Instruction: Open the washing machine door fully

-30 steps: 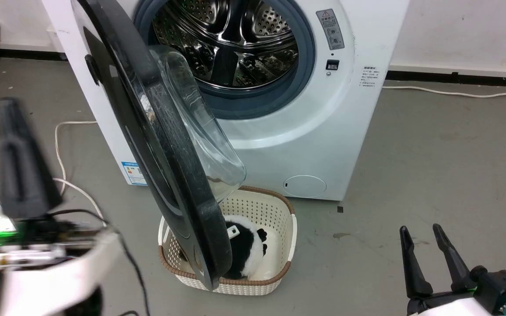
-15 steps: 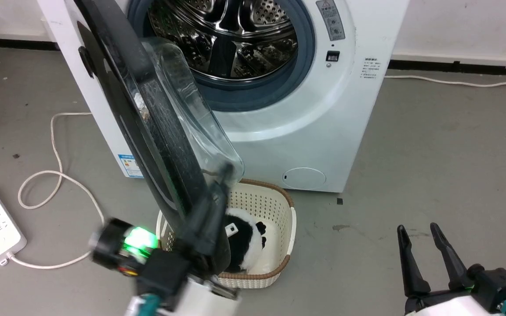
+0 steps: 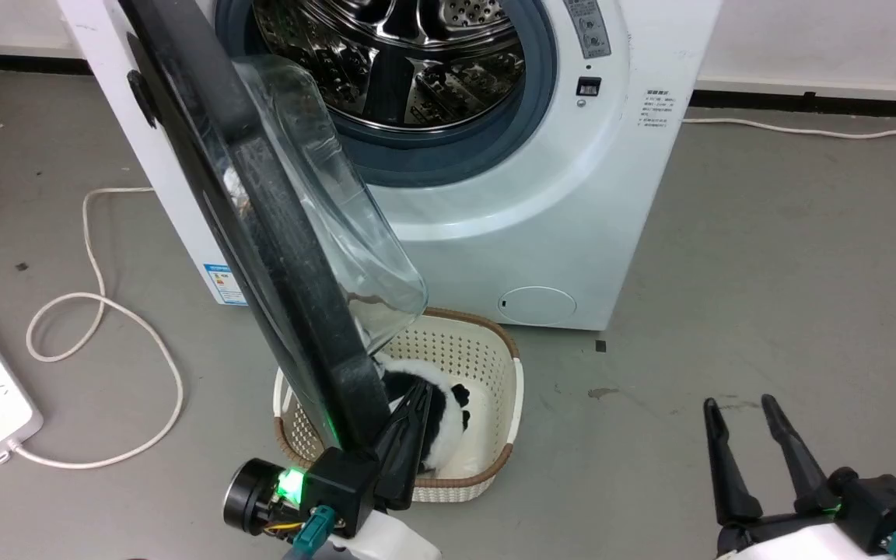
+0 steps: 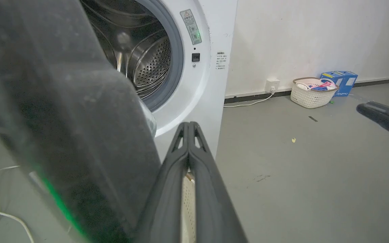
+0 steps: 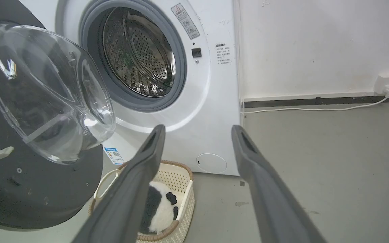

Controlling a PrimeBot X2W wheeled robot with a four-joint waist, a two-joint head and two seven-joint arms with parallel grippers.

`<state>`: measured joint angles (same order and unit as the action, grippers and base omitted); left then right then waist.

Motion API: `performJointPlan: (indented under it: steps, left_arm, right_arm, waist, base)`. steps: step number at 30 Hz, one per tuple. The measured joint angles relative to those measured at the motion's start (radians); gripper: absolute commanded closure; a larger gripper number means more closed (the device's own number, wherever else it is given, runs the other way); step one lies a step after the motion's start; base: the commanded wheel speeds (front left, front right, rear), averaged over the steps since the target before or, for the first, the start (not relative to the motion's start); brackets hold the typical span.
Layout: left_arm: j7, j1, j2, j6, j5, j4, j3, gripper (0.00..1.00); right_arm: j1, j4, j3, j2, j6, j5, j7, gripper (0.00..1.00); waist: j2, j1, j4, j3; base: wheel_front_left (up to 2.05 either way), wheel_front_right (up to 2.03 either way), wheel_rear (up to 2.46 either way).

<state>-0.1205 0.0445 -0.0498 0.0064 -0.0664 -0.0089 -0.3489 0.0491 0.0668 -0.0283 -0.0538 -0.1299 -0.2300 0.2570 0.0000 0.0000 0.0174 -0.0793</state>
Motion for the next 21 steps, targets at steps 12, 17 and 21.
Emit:
performJointPlan:
  steps: [12,17,21]
  left_arm:
    - [-0.032,-0.012,-0.005,0.024,-0.036,0.066,0.025,1.00]
    - [-0.031,-0.038,-0.028,0.044,-0.060,0.065,0.061,1.00]
    - [-0.031,-0.048,-0.039,0.062,-0.078,0.060,0.097,1.00]
  right_arm:
    - [0.005,0.014,0.003,0.000,0.000,-0.010,0.000,0.00]
    - [0.015,0.018,0.000,0.000,0.000,-0.017,0.000,0.00]
    - [0.015,0.019,-0.011,0.001,0.000,-0.017,0.000,0.00]
  waist:
    - [0.0000,0.0000,0.112,0.028]
    - [0.0000,0.0000,0.199,0.046]
    - [0.0000,-0.0001,0.272,0.053]
  base:
    - [0.00,0.00,0.00]
    - [0.00,0.00,0.00]
    - [0.00,0.00,0.00]
